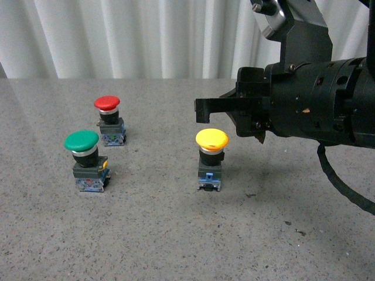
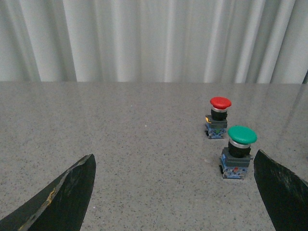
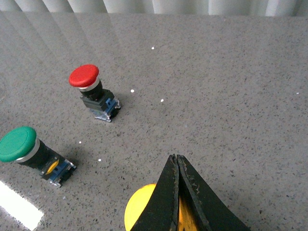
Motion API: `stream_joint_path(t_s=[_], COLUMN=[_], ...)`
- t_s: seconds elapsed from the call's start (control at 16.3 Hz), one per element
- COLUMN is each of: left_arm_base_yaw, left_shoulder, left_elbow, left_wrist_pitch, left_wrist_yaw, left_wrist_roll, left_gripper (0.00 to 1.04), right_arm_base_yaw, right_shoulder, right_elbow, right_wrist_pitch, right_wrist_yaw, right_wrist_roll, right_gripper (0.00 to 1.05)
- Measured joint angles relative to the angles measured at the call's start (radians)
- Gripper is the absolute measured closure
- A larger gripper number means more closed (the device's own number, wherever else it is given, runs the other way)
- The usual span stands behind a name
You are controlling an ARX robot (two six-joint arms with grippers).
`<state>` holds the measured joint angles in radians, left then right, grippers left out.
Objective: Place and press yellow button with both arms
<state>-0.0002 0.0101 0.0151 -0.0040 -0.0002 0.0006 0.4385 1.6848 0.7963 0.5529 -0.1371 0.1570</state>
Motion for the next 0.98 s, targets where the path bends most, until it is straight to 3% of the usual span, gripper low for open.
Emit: stream_joint_path(t_s=[0.98], left_arm_base_yaw=[0.000], left_shoulder=[0.000], left_elbow=[0.000], left_wrist_pitch=[0.000], left_wrist_yaw=[0.000], left_wrist_roll=[0.000], left_gripper=[0.07], right_arm_base_yaw=[-0.001], right_shoulder=[0.070], right_elbow=[0.013], right_wrist_pitch=[-0.021], right_wrist_yaw=[-0.014], right_wrist_roll=[-0.005], right_gripper=[1.03])
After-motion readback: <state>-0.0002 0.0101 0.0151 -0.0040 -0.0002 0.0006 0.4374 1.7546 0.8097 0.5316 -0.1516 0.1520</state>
